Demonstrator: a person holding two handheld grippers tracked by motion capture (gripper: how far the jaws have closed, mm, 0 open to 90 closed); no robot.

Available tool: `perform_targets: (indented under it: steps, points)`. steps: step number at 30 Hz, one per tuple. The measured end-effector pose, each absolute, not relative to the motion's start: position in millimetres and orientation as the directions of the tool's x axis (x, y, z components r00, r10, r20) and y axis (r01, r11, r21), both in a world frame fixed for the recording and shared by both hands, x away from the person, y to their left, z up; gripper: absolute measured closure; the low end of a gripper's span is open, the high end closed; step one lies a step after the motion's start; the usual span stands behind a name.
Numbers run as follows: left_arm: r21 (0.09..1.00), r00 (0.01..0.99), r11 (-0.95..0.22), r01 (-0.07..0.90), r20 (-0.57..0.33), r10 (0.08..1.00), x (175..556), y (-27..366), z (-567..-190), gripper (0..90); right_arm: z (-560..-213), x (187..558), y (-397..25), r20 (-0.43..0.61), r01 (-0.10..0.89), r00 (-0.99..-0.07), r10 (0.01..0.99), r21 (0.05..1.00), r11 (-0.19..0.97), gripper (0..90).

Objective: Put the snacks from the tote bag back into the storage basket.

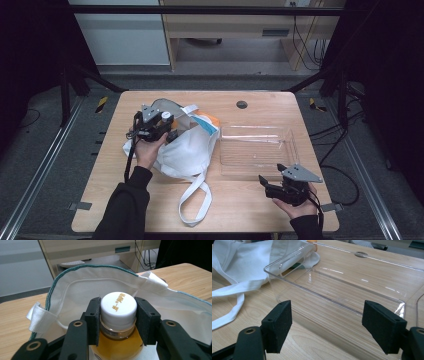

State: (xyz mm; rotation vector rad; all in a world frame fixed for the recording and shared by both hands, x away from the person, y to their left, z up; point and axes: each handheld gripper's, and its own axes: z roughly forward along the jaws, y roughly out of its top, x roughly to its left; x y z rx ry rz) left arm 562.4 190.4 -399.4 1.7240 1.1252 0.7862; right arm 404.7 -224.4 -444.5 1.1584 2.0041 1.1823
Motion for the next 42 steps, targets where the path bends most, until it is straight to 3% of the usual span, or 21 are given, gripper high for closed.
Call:
perform_targets:
  steps: [16,42]
  points:
    - [0.922,0.373,-0.167,0.349,0.027,0.928,560.8,193.6,-392.2,58.6,-445.1,401.7,-229.2,-0.013,0.412,-0.478,0.878,0.880,0.237,24.2]
    - [0.942,0.400,-0.159,0.296,0.028,0.916,538.1,202.8,-333.3,58.7,-446.2,401.9,-229.8,-0.015,0.416,-0.475,0.880,0.877,0.240,23.6]
